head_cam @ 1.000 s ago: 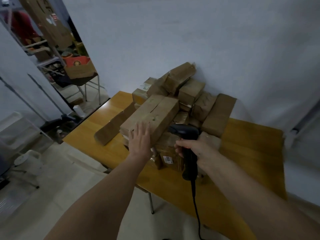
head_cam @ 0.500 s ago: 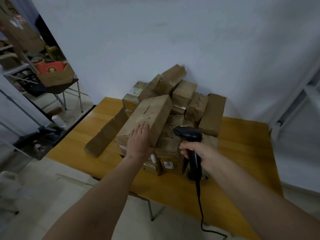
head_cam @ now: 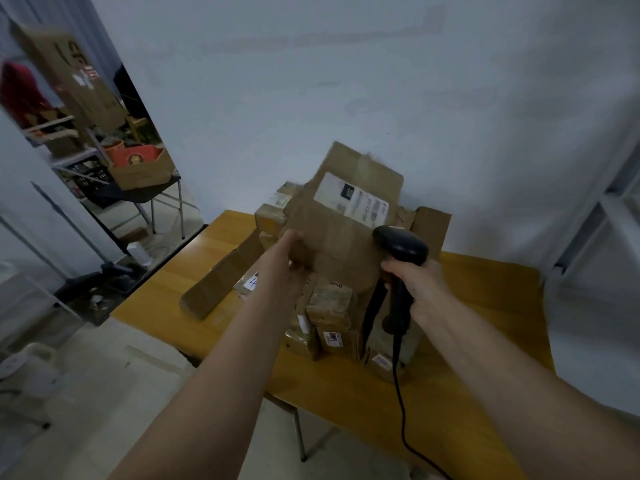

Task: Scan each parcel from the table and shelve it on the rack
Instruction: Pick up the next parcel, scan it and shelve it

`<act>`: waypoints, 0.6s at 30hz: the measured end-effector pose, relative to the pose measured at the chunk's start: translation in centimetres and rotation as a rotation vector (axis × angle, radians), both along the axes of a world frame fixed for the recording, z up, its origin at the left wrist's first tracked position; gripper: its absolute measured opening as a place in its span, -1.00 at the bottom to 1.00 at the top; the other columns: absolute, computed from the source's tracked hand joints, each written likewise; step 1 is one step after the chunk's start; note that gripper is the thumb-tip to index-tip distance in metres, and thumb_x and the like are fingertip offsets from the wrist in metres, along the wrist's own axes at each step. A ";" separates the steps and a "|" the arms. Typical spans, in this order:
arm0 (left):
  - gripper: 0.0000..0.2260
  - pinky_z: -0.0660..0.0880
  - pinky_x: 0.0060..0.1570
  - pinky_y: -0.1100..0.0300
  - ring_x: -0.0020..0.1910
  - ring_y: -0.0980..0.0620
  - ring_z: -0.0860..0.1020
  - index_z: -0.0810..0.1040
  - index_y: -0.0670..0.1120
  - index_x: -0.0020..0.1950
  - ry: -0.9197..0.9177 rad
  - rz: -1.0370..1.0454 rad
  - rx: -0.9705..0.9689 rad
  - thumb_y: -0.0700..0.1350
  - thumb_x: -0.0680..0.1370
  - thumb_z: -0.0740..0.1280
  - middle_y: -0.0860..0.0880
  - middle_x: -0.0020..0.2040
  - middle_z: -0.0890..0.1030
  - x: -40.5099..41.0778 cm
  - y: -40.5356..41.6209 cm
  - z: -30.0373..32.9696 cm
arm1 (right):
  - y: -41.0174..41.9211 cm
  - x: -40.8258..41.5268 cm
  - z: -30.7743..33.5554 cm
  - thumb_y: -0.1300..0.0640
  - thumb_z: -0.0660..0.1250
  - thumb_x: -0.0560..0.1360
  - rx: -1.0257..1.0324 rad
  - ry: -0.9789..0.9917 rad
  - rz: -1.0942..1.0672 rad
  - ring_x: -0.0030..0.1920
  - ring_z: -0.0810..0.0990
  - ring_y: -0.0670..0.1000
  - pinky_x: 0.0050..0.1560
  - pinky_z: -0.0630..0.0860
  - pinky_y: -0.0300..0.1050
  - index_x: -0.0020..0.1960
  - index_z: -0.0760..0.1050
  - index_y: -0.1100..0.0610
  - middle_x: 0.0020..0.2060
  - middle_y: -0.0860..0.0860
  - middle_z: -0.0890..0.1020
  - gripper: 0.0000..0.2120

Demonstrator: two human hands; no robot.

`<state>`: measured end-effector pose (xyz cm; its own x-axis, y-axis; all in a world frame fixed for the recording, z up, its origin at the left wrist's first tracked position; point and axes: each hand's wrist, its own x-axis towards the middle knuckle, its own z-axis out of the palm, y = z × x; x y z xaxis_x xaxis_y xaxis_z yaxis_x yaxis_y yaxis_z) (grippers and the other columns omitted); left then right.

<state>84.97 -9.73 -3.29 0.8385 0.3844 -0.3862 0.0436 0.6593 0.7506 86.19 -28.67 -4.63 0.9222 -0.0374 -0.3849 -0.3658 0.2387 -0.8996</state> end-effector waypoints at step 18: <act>-0.08 0.58 0.06 -0.14 0.28 -0.21 0.47 0.35 0.05 0.45 0.272 -0.843 0.471 -0.34 0.16 0.62 -0.10 0.35 0.47 -0.1 -1.2 -4.4 | -6.0 -0.3 0.7 0.30 0.43 0.42 -0.256 -0.174 0.090 -0.18 0.59 -0.07 -0.41 0.44 -0.32 -0.10 0.51 -0.02 -0.18 0.00 0.63 -0.76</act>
<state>84.88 -10.98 -7.73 0.8133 -0.1310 -0.5669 0.5686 -0.0277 0.8222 85.93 -34.63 -3.90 0.9773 -0.0283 -0.2101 -0.2109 -0.0302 -0.9770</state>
